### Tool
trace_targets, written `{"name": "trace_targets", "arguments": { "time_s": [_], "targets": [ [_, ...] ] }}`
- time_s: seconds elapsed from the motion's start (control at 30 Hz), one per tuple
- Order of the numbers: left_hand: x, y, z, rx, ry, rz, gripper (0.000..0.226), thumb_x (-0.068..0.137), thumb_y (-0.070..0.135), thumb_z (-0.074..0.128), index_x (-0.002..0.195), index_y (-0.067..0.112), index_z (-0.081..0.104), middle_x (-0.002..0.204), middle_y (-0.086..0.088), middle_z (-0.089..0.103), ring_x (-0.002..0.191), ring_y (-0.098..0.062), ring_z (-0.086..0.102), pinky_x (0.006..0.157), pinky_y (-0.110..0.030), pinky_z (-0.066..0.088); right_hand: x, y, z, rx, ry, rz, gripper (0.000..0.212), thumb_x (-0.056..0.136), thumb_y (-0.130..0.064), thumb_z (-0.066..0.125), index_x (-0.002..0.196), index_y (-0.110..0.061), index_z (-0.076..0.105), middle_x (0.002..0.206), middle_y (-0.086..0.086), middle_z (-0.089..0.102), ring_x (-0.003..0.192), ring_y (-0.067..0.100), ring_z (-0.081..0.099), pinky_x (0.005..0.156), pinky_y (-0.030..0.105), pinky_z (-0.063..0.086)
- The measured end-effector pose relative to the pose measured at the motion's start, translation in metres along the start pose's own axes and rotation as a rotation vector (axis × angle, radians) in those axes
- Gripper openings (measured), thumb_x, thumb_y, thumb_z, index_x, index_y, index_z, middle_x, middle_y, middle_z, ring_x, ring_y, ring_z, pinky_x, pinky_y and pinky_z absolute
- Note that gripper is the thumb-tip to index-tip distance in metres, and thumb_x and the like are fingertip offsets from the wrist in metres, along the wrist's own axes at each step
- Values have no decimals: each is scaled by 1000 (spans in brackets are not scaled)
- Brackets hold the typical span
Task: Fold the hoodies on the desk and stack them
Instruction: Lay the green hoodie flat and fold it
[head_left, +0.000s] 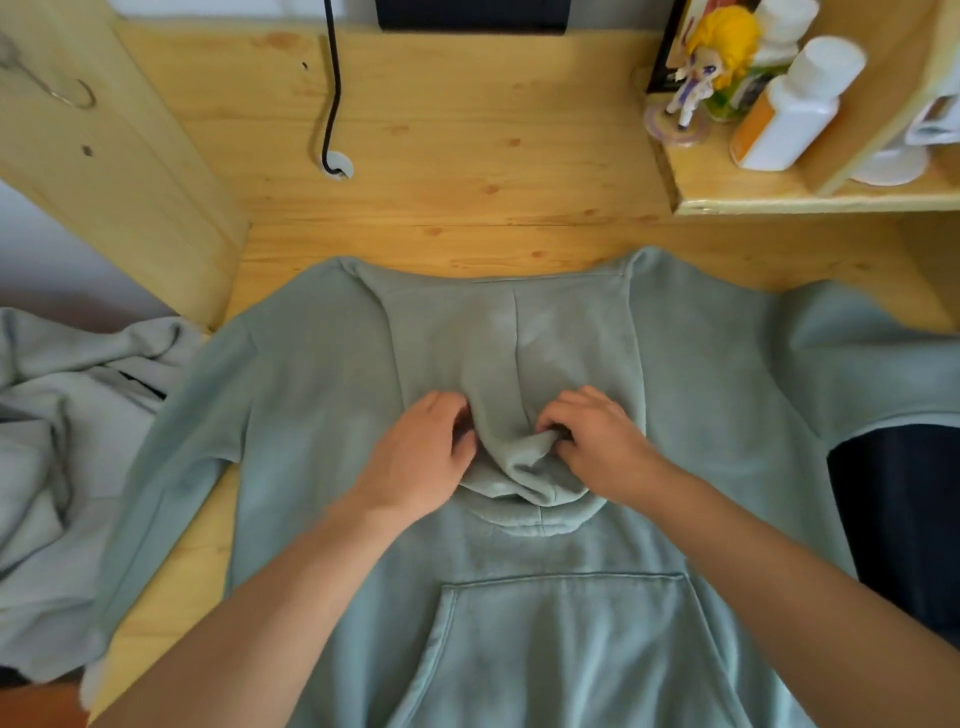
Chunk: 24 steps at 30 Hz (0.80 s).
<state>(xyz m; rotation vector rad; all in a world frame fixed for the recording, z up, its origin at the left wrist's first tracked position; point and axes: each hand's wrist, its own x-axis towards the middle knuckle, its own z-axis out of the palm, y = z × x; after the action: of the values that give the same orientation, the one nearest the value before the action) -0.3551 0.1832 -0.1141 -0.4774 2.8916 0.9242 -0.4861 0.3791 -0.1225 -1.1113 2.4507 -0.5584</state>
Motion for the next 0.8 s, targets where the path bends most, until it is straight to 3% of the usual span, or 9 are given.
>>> {"name": "trace_targets", "arguments": {
  "time_s": [0.1,0.17,0.27,0.33,0.4,0.47,0.6,0.7,0.8],
  "targets": [
    [9,3,-5,-55,-79,-70,47,93,49,66,131,26,51,127,7,50,111,-17,59,89,-34,47,0,-7,-16,206,6,80,32,80,5,62,89,-26,61,98,-13,57,99,15,54,89,27,43],
    [7,7,-8,-17,-104,-30,59,89,60,64,137,32,46,131,12,44,118,-14,54,91,-33,46,-3,-15,-42,340,126,74,36,81,10,61,89,-24,57,114,-9,61,110,12,58,93,14,40],
    [8,11,-11,-90,-119,4,63,86,64,64,140,40,42,133,15,40,124,-10,48,97,-37,47,-3,-37,-88,426,268,44,31,88,6,58,88,-25,56,110,-13,71,107,0,63,91,13,45],
    [16,13,-16,-84,-19,66,45,89,53,69,127,33,56,122,10,47,117,-15,51,93,-39,49,2,-51,-108,380,279,-2,34,88,4,55,88,-30,57,103,-12,73,102,4,65,88,20,48],
    [30,17,-29,-100,155,107,21,90,40,72,95,21,64,102,4,51,103,-22,54,85,-38,46,10,-56,-122,335,292,-31,35,88,4,53,93,-30,58,101,-10,73,100,9,66,87,27,50],
    [43,24,-54,-212,245,139,26,87,40,72,78,20,57,86,2,46,86,-22,50,75,-33,38,16,-57,-139,320,325,-1,36,90,3,52,101,-30,63,100,-13,72,96,5,64,84,25,48],
    [59,46,-109,-284,347,231,35,94,37,61,75,11,48,70,4,40,67,-10,36,61,-28,28,24,-62,-172,433,438,27,33,100,-12,54,127,-31,60,111,-9,69,102,4,63,92,31,51],
    [69,58,-127,-279,350,208,39,101,29,59,71,18,38,64,7,35,58,-6,35,55,-21,29,19,-74,-162,380,448,7,74,92,-34,70,155,-26,30,146,-16,40,132,-7,38,112,13,28],
    [74,62,-129,-285,346,190,41,103,27,57,70,23,33,64,7,35,58,-5,35,54,-22,28,11,-67,-124,311,400,148,116,77,-41,83,160,-28,3,155,-10,30,145,11,25,117,25,22]
  ]
}}
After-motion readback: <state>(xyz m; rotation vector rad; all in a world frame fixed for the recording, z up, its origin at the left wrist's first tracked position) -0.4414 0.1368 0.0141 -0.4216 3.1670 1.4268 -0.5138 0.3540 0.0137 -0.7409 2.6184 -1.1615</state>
